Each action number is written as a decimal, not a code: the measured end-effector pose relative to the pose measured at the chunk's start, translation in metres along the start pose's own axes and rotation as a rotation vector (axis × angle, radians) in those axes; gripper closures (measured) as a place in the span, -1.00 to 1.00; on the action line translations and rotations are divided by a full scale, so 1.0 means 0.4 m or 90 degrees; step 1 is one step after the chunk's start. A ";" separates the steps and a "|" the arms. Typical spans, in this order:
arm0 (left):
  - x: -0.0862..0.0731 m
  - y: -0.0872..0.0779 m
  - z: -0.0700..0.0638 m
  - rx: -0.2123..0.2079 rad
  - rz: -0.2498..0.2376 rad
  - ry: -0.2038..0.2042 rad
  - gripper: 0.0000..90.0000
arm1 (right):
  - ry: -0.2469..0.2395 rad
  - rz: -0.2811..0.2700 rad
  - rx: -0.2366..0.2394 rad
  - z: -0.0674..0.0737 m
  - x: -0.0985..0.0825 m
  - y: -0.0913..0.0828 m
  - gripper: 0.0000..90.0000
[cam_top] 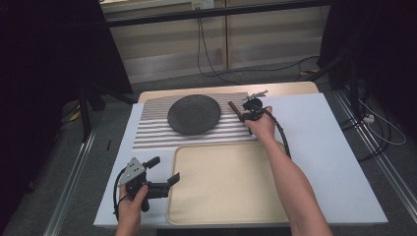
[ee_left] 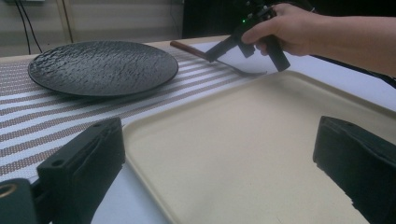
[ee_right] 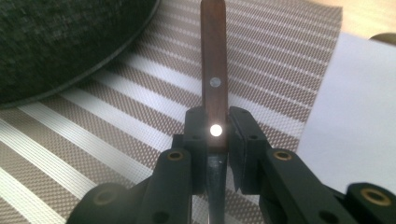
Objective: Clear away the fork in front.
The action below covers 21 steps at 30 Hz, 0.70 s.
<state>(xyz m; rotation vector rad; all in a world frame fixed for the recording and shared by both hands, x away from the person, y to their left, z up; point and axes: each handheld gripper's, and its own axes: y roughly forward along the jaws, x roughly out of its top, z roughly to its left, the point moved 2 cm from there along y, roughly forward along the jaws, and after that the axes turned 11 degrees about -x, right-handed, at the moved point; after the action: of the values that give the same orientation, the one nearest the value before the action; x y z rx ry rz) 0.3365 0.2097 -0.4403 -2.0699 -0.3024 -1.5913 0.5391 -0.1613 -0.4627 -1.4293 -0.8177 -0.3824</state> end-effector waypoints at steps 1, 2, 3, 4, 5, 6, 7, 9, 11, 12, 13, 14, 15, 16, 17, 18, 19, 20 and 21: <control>0.000 0.000 -0.001 -0.001 0.000 0.000 -0.94 | 0.005 -0.004 0.002 -0.004 0.003 -0.006 0.74; 0.000 0.000 -0.002 -0.001 0.001 0.000 -0.94 | 0.005 -0.009 0.002 -0.008 0.006 -0.011 0.74; 0.000 0.000 -0.002 -0.001 0.002 0.000 -0.94 | 0.011 -0.016 0.002 -0.012 0.010 -0.019 0.74; 0.000 0.000 -0.002 -0.001 0.001 0.000 -0.94 | 0.012 -0.017 0.004 -0.014 0.011 -0.022 0.74; 0.000 -0.001 -0.001 0.000 0.001 0.000 -0.94 | 0.016 -0.028 0.001 -0.018 0.015 -0.030 0.75; 0.000 -0.002 -0.001 0.000 0.000 0.000 -0.94 | 0.019 -0.031 0.008 -0.019 0.018 -0.035 0.74; 0.000 -0.002 -0.001 0.000 -0.001 0.000 -0.94 | 0.019 -0.034 0.012 -0.019 0.020 -0.041 0.74; 0.000 -0.003 -0.001 0.002 -0.003 -0.004 -0.94 | 0.018 -0.043 0.022 -0.017 0.025 -0.055 0.74; 0.000 -0.003 0.000 0.002 -0.001 -0.003 -0.94 | 0.011 -0.049 0.029 -0.014 0.027 -0.069 0.74; 0.000 -0.003 0.000 0.002 -0.001 -0.003 -0.94 | 0.013 -0.060 0.043 -0.012 0.027 -0.085 0.74; 0.000 -0.003 0.000 0.002 -0.001 -0.002 -0.94 | 0.013 -0.060 0.043 -0.012 0.027 -0.085 0.74; 0.000 -0.004 0.000 0.003 0.000 -0.002 -0.94 | 0.016 -0.063 0.048 -0.011 0.027 -0.091 0.74; 0.001 -0.005 0.000 0.003 -0.001 -0.003 -0.94 | 0.016 -0.070 0.054 -0.010 0.025 -0.101 0.74; 0.001 -0.005 -0.001 0.003 -0.001 -0.003 -0.94 | 0.015 -0.076 0.062 -0.010 0.022 -0.109 0.74; 0.001 -0.005 -0.001 0.003 -0.001 -0.002 -0.94 | 0.015 -0.080 0.068 -0.009 0.019 -0.116 0.74; 0.001 -0.006 -0.001 0.005 -0.002 -0.002 -0.94 | 0.013 -0.082 0.070 -0.009 0.016 -0.122 0.74; 0.002 -0.006 -0.001 0.005 -0.002 -0.002 -0.94 | 0.012 -0.087 0.077 -0.009 0.011 -0.132 0.74; 0.002 -0.007 -0.002 0.006 -0.003 -0.002 -0.94 | 0.013 -0.092 0.083 -0.009 0.008 -0.139 0.74; 0.003 -0.007 -0.002 0.006 -0.003 -0.003 -0.94 | 0.017 -0.099 0.094 -0.010 0.002 -0.151 0.74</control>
<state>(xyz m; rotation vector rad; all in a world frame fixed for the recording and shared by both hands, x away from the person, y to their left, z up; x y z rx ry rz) 0.3347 0.2114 -0.4384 -2.0666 -0.3156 -1.5854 0.4995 -0.1735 -0.4188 -1.2245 -0.9196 -0.4499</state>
